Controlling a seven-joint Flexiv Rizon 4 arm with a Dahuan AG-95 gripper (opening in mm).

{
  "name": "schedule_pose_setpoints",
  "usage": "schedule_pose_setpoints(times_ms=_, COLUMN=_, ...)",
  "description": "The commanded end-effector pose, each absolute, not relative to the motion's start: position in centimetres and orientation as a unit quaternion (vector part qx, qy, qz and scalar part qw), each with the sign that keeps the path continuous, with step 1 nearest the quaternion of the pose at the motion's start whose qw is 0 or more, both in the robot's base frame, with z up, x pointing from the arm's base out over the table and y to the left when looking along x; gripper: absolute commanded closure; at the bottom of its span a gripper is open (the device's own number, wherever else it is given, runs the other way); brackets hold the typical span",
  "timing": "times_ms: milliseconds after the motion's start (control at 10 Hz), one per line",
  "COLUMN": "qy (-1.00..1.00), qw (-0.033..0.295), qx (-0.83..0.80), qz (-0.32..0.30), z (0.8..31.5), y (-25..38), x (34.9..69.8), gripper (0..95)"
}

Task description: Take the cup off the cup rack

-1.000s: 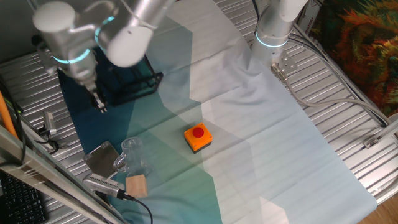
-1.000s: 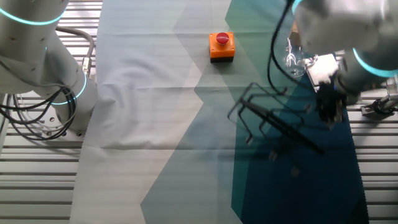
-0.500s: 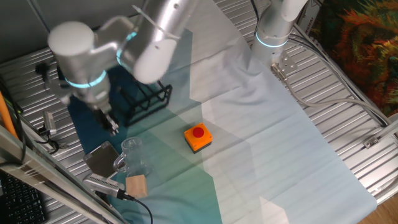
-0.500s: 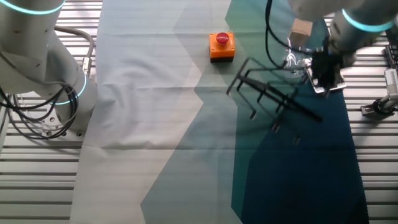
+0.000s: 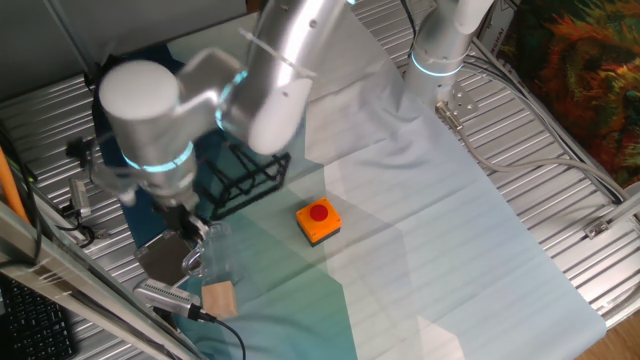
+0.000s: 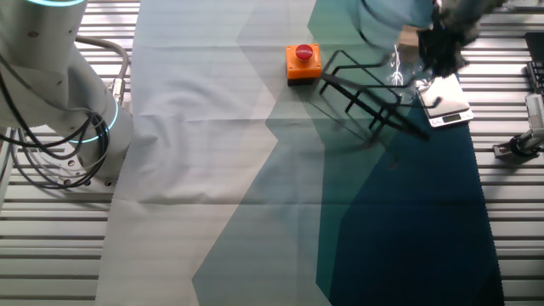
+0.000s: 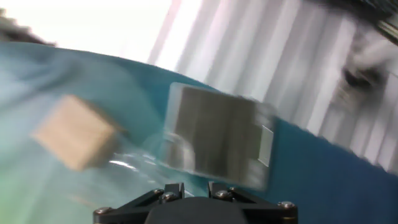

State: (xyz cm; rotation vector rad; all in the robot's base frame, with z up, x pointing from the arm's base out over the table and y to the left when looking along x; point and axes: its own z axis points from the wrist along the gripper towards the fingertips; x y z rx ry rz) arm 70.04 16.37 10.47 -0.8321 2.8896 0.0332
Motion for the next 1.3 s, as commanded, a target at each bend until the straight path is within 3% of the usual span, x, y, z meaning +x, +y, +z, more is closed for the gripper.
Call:
schedule_pose_setpoints(times_ms=100, qy=0.952, qw=0.062, qx=-0.301, qz=0.01, z=10.62, y=17.76, x=70.04, gripper=76.0)
schedule_pose_setpoints(times_ms=1300, qy=0.958, qw=0.047, qx=-0.281, qz=0.011, z=10.76, y=17.96, x=69.7, gripper=76.0)
